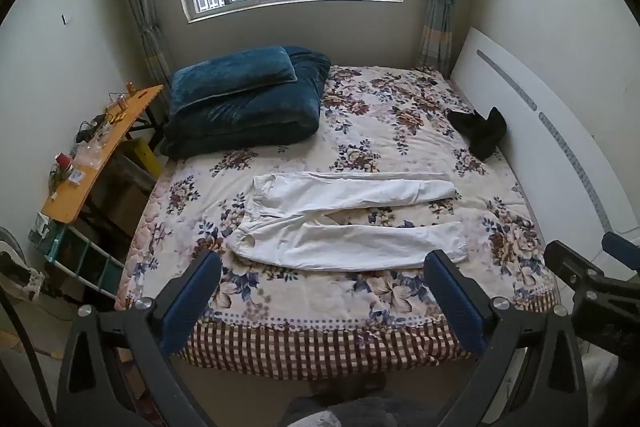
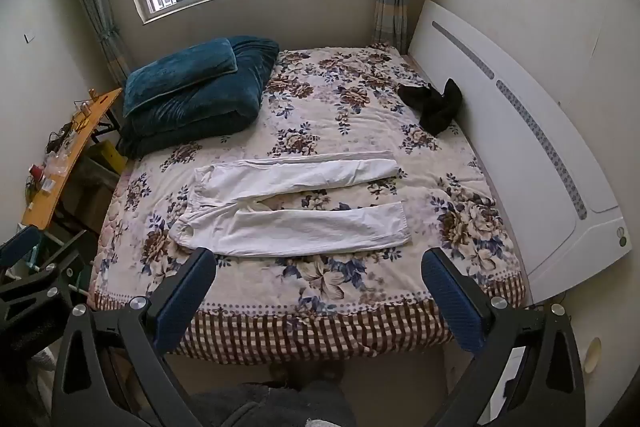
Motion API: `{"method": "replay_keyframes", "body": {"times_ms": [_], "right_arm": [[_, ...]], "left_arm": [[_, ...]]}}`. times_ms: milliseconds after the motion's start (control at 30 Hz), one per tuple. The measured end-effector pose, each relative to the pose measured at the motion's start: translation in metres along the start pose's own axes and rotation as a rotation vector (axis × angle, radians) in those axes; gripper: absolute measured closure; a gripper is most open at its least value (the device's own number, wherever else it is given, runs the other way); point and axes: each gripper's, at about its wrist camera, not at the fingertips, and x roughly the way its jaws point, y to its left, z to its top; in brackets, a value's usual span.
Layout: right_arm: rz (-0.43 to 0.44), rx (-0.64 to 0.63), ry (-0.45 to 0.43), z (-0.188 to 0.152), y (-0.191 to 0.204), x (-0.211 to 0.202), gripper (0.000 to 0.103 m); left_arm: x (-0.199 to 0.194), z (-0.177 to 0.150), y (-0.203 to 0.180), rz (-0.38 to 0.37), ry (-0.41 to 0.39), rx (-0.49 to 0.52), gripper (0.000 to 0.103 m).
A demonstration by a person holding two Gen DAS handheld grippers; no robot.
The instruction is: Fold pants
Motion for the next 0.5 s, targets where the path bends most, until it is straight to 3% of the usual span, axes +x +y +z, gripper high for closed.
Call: {"method": "replay_keyframes", "body": {"times_ms": [500], "right_arm": [[0.002, 0.002, -0.009, 0.0001, -0.0005, -0.0012, 0.000]], "left_arm": [[0.0021, 0.0011, 0.0029, 0.000, -0.013, 0.008, 0.000]]}}
